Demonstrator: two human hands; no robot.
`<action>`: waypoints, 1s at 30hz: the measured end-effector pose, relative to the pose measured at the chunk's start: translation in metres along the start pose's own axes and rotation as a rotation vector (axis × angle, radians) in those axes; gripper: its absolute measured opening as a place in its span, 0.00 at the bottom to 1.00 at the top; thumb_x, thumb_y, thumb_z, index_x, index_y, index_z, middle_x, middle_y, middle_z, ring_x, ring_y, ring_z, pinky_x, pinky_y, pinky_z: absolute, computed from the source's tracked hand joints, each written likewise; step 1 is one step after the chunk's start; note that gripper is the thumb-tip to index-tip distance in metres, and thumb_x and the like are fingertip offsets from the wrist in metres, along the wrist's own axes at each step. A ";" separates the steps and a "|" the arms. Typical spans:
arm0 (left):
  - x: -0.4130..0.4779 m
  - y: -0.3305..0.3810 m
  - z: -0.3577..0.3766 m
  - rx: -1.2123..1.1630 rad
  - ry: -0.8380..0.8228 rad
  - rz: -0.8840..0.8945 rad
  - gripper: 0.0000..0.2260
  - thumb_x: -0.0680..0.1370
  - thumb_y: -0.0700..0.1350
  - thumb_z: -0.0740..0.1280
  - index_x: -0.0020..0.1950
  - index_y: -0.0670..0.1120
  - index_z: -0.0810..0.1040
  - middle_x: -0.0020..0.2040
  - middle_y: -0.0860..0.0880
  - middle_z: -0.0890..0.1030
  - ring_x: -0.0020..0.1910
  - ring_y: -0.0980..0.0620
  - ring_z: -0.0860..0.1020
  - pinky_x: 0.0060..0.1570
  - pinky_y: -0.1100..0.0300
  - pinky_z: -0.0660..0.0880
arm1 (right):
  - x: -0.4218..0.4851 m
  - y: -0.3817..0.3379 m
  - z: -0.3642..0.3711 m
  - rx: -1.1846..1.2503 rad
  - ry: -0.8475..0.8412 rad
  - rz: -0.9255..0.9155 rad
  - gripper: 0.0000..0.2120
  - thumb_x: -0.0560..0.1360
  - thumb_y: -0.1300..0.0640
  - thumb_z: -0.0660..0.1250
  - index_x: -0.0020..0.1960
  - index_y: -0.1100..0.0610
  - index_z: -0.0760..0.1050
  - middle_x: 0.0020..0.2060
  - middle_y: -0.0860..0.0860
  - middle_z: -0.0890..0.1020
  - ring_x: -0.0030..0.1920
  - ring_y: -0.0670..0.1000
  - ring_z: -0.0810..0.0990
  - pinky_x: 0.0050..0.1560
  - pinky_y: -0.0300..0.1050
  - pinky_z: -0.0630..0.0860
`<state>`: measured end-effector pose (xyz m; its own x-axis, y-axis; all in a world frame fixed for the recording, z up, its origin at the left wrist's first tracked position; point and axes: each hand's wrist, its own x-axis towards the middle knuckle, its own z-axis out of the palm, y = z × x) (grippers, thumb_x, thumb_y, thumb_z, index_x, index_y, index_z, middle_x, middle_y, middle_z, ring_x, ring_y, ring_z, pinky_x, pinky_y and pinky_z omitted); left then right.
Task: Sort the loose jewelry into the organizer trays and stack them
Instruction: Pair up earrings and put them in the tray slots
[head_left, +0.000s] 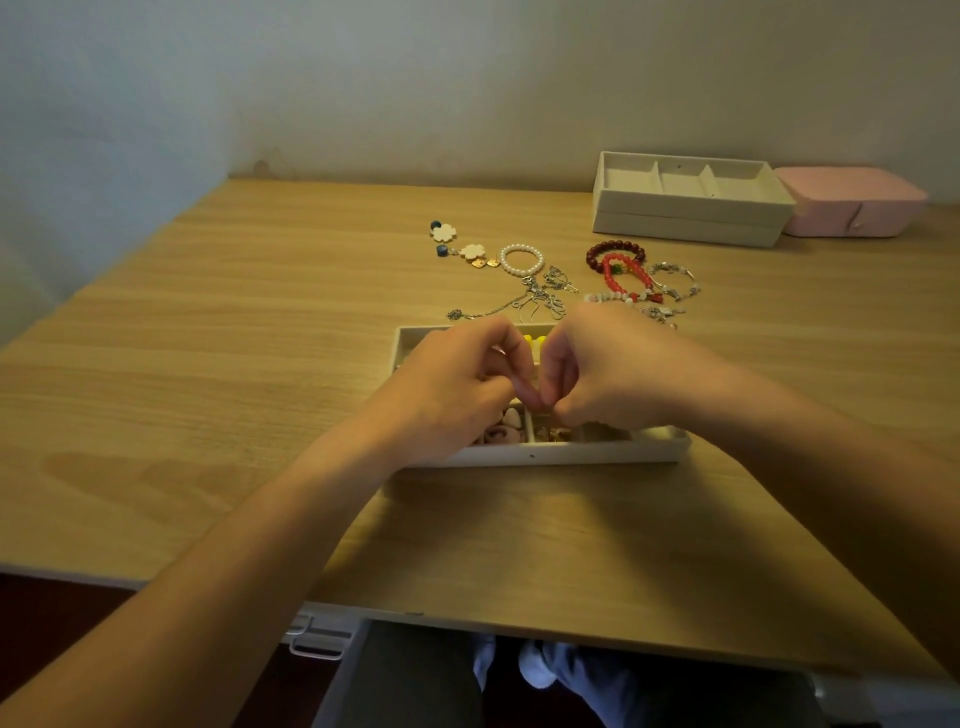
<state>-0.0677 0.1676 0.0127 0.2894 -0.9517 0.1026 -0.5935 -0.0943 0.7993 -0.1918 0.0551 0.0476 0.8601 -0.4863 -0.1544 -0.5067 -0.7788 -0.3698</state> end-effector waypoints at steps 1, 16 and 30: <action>0.000 -0.001 0.000 -0.003 -0.001 -0.003 0.14 0.72 0.30 0.61 0.43 0.49 0.74 0.40 0.51 0.87 0.32 0.67 0.78 0.34 0.72 0.69 | -0.001 0.000 0.002 0.003 0.014 0.002 0.09 0.69 0.66 0.74 0.38 0.52 0.85 0.33 0.46 0.83 0.36 0.45 0.82 0.36 0.42 0.81; 0.000 -0.001 -0.004 0.013 -0.029 0.001 0.13 0.73 0.31 0.61 0.45 0.49 0.76 0.41 0.54 0.87 0.41 0.59 0.82 0.38 0.63 0.73 | -0.003 0.013 0.012 0.072 0.203 -0.022 0.08 0.73 0.60 0.76 0.44 0.47 0.82 0.36 0.43 0.82 0.39 0.42 0.81 0.39 0.41 0.80; -0.004 0.006 0.004 0.222 -0.143 0.063 0.13 0.74 0.33 0.61 0.48 0.51 0.74 0.43 0.58 0.86 0.40 0.61 0.81 0.49 0.52 0.78 | -0.012 0.027 0.003 0.235 -0.049 -0.098 0.16 0.77 0.66 0.64 0.59 0.48 0.72 0.41 0.42 0.87 0.47 0.38 0.84 0.54 0.51 0.81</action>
<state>-0.0755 0.1695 0.0149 0.1467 -0.9879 0.0510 -0.7621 -0.0800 0.6425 -0.2157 0.0405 0.0369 0.9091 -0.3888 -0.1496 -0.3982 -0.7051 -0.5868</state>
